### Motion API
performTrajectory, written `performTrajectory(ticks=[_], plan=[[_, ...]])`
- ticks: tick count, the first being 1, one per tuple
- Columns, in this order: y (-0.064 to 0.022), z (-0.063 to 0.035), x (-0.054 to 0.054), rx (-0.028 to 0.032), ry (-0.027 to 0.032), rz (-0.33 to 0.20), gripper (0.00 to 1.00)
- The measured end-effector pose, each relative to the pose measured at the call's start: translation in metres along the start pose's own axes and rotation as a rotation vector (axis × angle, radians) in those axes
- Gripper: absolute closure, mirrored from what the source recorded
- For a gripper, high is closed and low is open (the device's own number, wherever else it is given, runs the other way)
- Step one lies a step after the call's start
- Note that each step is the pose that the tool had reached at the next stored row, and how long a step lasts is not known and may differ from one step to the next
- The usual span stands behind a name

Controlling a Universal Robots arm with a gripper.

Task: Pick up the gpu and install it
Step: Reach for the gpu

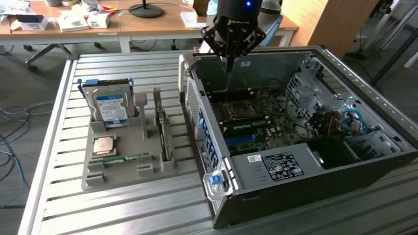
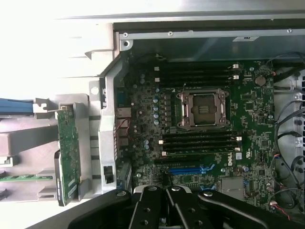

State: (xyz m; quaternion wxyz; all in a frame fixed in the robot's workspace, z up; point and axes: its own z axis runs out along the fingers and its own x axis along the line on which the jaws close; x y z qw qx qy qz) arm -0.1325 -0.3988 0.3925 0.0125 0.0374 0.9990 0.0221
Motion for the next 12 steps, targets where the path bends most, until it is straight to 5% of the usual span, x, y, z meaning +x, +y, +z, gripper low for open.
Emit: performTrajectory(ticks=[12], plan=[[-0.0005,0.0007,0.0084,0.0,0.0,0.0,0.89]])
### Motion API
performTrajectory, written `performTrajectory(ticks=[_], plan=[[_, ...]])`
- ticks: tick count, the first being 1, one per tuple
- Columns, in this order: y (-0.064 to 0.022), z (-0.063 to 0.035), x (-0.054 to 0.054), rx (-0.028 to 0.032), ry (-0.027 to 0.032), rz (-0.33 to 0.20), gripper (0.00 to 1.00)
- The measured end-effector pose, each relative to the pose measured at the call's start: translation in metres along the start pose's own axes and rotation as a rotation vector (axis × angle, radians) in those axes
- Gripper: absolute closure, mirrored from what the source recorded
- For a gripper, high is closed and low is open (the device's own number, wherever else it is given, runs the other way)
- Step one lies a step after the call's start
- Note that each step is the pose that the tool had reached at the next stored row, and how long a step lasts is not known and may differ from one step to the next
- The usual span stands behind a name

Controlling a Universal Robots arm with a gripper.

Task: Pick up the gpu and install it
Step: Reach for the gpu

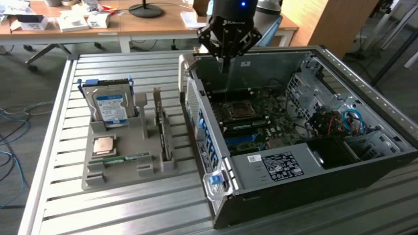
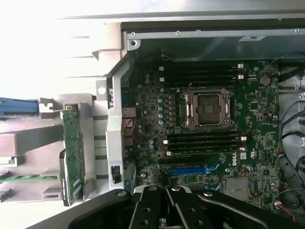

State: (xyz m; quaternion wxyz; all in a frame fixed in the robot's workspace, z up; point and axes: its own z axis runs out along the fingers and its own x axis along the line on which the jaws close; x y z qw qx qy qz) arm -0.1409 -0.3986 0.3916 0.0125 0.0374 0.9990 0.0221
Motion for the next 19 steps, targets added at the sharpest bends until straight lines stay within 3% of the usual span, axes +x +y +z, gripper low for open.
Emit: performTrajectory(ticks=[19], plan=[[-0.0007,0.001,0.0106,0.0001,0.0,0.0,0.89]])
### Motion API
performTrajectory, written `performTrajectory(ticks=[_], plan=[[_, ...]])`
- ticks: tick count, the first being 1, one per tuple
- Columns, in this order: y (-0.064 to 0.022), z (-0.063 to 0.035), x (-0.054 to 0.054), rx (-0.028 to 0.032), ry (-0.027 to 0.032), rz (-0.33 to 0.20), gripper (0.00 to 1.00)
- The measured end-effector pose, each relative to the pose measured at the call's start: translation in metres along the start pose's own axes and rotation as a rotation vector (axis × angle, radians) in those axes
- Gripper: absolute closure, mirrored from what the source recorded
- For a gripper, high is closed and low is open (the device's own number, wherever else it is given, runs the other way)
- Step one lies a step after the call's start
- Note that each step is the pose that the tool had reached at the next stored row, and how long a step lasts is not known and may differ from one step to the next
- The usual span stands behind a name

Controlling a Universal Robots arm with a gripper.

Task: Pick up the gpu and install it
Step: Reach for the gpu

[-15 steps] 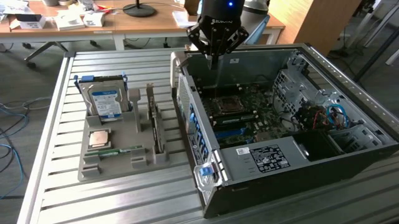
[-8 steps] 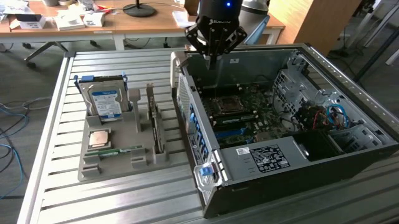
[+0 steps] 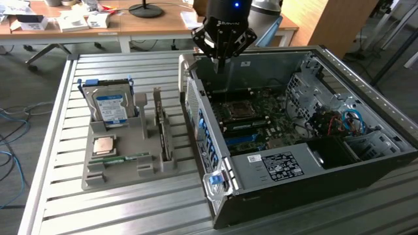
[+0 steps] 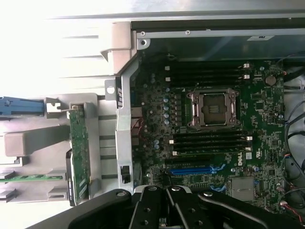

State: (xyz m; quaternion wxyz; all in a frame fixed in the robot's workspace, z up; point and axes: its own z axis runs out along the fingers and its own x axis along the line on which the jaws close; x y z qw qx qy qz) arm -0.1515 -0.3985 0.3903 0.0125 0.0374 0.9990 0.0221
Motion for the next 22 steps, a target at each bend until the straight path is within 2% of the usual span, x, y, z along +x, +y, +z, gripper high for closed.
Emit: performTrajectory(ticks=[22], plan=[[-0.0008,0.0013,0.011,0.0,0.0,0.0,0.89]])
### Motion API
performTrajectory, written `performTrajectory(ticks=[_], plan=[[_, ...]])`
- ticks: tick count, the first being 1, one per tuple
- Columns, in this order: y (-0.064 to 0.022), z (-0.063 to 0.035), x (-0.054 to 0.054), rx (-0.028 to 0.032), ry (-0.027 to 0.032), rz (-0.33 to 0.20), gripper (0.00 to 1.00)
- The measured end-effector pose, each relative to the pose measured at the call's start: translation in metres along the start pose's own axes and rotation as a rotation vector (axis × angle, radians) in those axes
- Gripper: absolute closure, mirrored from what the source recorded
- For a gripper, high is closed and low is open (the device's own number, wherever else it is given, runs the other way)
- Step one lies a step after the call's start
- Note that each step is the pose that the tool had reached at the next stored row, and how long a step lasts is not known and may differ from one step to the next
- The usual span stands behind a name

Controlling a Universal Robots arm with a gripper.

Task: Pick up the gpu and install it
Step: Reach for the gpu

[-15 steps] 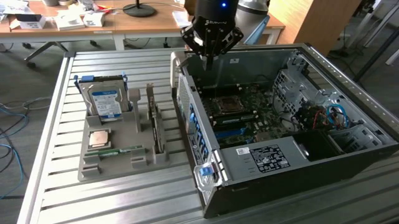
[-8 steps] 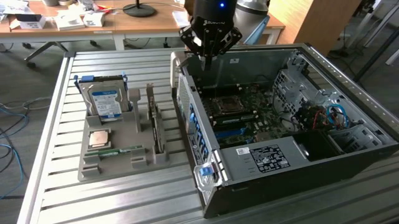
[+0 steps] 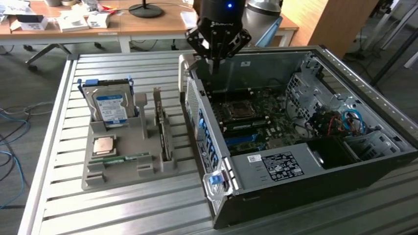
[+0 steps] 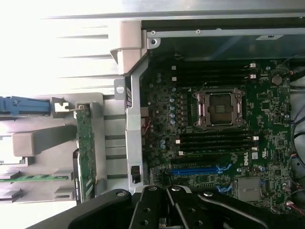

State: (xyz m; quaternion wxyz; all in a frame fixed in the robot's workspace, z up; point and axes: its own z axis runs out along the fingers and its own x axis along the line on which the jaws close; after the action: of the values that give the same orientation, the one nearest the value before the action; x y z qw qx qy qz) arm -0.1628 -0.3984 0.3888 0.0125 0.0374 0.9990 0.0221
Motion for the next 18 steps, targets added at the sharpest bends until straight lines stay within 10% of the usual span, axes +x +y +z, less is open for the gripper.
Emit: performTrajectory(ticks=[18], plan=[[0.0,0.0012,0.017,0.0,0.0,0.0,0.89]])
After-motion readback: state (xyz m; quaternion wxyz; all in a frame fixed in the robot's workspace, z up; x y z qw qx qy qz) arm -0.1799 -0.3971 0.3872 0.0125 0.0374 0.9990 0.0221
